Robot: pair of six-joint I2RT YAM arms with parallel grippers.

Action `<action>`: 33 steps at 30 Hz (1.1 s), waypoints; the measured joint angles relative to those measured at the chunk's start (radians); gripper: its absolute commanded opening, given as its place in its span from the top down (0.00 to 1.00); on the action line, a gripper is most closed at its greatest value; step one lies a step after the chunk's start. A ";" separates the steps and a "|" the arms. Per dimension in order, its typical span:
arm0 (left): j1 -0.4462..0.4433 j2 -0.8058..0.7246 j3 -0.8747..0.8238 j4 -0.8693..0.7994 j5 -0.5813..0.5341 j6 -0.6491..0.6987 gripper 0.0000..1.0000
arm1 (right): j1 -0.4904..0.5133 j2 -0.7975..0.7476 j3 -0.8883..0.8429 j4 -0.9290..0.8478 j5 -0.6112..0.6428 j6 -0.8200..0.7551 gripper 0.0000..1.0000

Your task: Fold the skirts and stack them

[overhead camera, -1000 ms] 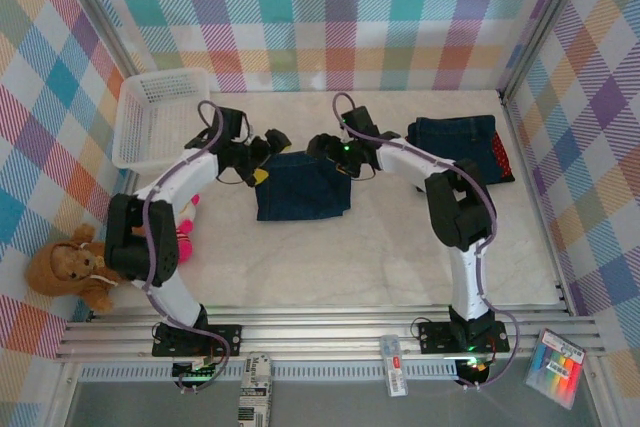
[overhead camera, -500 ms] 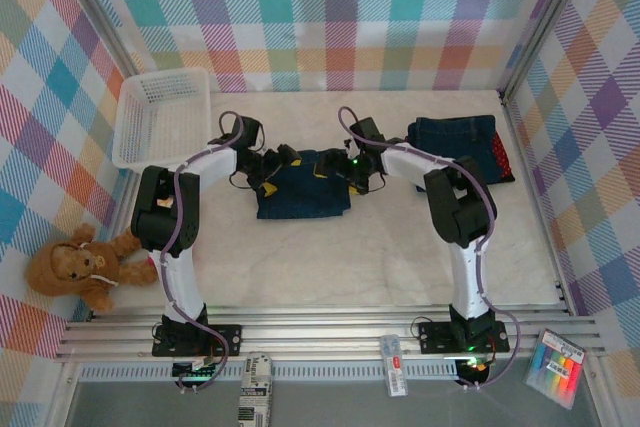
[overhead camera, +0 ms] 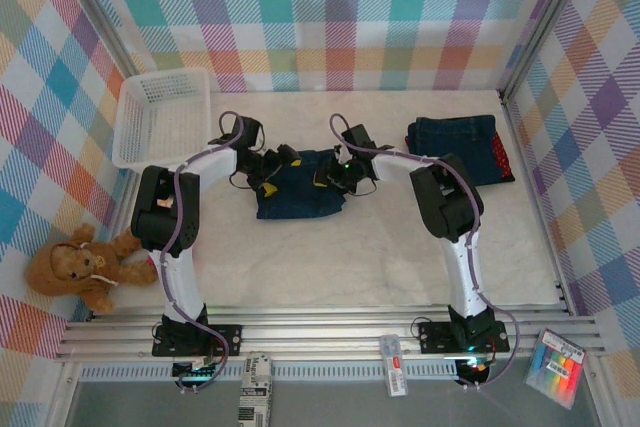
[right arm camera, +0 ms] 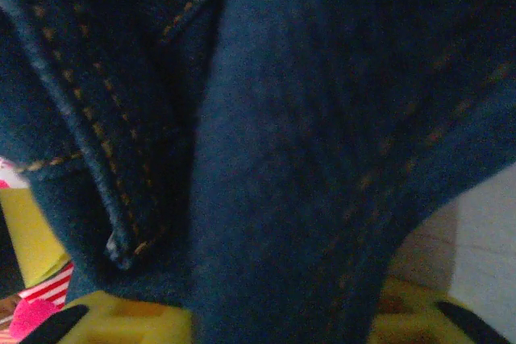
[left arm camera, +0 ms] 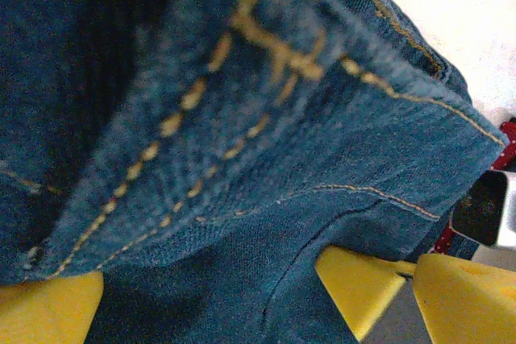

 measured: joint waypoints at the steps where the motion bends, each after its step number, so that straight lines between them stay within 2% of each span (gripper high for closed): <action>1: 0.000 0.000 0.000 0.000 0.000 0.000 0.00 | 0.000 0.000 0.000 -0.003 0.002 -0.012 0.87; 5: 0.000 -0.007 0.001 -0.002 0.005 0.001 0.00 | -0.006 -0.018 0.011 -0.059 0.031 -0.098 1.00; 8: 0.000 -0.031 0.001 -0.016 0.000 0.008 0.00 | -0.016 -0.075 0.011 -0.161 0.079 -0.208 1.00; 12: 0.002 -0.088 0.001 -0.036 -0.031 0.028 0.00 | -0.069 -0.191 0.032 -0.363 0.182 -0.433 1.00; 16: 0.009 -0.137 0.001 -0.039 -0.054 0.035 0.00 | -0.148 -0.257 0.128 -0.571 0.291 -0.681 1.00; 20: 0.021 -0.141 0.001 -0.050 -0.064 0.035 0.00 | -0.217 -0.261 0.247 -0.748 0.389 -0.876 1.00; 25: 0.026 -0.141 0.001 -0.074 -0.076 0.034 0.00 | -0.270 -0.239 0.413 -0.917 0.459 -0.996 1.00; 33: 0.026 -0.141 0.001 -0.093 -0.092 0.034 0.00 | -0.339 -0.201 0.695 -1.078 0.458 -1.044 1.00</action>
